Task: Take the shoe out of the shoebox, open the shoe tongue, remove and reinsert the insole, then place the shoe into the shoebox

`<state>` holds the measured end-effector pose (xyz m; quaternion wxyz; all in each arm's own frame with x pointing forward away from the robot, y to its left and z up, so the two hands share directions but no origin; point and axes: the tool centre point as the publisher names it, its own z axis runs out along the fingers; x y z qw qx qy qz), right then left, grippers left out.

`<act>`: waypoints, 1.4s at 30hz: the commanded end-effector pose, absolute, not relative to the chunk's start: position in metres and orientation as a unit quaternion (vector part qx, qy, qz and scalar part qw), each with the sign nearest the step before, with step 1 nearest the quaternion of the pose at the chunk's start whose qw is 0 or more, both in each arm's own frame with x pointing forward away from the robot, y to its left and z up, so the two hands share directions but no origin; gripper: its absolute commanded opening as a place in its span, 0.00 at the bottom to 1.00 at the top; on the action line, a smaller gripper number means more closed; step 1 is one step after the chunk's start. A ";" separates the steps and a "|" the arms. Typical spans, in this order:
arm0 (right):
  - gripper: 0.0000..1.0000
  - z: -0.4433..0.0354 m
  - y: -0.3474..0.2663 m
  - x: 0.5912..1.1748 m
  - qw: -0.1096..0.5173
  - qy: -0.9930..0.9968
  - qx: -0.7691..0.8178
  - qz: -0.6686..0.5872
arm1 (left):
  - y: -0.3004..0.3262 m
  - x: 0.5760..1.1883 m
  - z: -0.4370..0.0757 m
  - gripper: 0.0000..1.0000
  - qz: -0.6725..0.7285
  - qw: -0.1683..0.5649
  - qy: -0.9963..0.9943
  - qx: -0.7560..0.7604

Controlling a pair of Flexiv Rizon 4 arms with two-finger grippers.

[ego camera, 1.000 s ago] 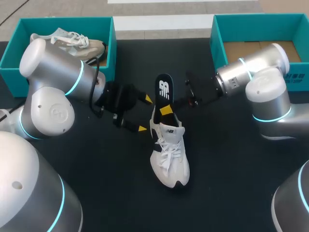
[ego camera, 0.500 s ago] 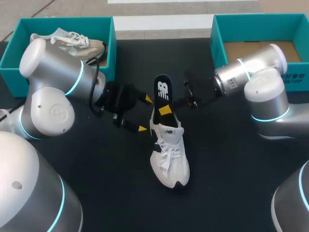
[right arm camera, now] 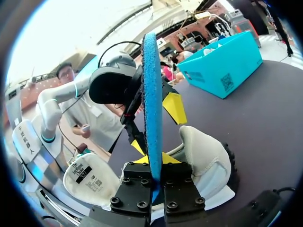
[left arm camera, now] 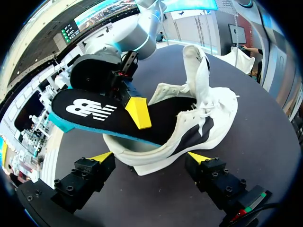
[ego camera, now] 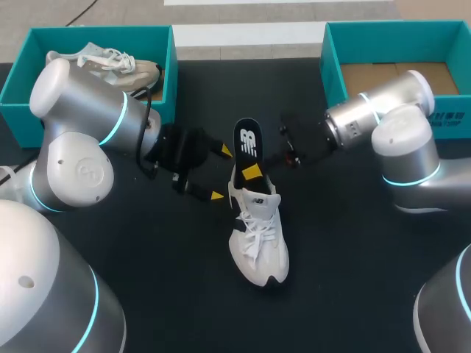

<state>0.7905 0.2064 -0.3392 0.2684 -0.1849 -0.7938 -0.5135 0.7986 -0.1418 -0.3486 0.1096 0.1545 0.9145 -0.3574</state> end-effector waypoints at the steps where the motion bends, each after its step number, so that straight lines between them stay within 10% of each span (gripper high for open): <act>1: 0.00 -0.344 0.211 0.789 0.273 -0.795 -0.187 -0.508 | -0.143 0.798 -0.349 1.00 -0.356 0.110 0.915 0.154; 32: 0.00 -0.354 0.215 0.762 0.336 -0.783 -0.233 -0.468 | -0.143 0.798 -0.349 1.00 -0.356 0.110 0.915 0.154; 42: 0.22 -0.352 0.216 0.762 0.346 -0.778 -0.238 -0.468 | -0.143 0.798 -0.349 1.00 -0.356 0.110 0.915 0.154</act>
